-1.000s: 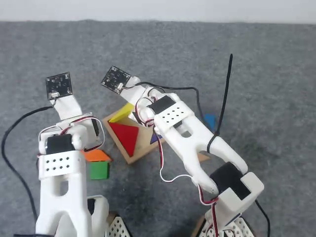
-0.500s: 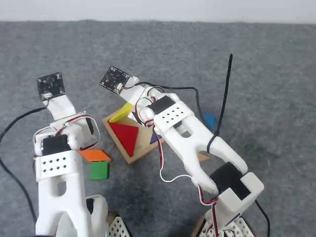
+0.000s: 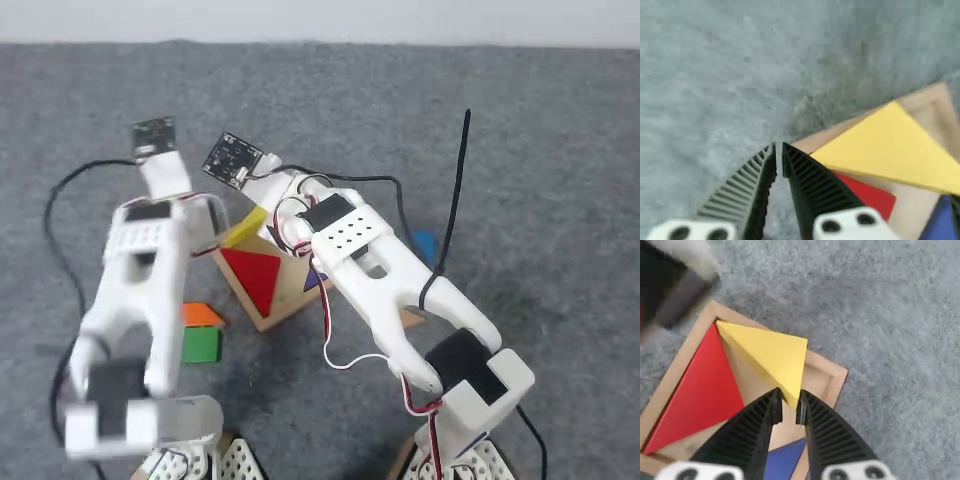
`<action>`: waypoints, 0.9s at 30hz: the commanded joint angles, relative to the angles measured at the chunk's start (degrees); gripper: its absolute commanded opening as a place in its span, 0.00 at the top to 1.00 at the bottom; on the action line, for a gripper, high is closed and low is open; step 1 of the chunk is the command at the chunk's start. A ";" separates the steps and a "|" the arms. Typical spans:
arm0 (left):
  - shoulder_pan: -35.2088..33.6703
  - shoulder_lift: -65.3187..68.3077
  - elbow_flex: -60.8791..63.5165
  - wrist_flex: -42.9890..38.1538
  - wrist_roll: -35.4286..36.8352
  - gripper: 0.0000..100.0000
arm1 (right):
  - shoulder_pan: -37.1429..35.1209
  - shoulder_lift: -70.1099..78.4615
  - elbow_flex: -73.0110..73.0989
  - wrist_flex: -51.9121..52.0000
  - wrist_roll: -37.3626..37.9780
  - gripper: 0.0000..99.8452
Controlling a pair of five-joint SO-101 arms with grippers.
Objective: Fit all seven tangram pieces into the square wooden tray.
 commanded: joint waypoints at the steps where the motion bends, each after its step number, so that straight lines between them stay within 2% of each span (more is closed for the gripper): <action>1: 1.23 3.60 -7.25 4.57 0.97 0.98 | 0.31 -3.65 -2.11 -1.89 0.26 0.99; 6: 2.02 3.96 -7.08 4.31 0.79 0.98 | 0.75 -3.74 -2.11 -1.98 0.09 0.99; 13: 5.71 4.22 -4.62 -2.64 0.79 0.98 | 3.03 -4.35 -2.55 -1.98 -3.43 0.99; 19: 8.70 4.22 -4.18 -2.99 0.44 0.97 | 4.09 -4.35 -2.64 -2.07 -3.52 0.99; 27: 9.67 3.87 -4.09 -1.85 -6.24 0.94 | 4.26 -6.46 -1.14 -1.98 -3.43 0.99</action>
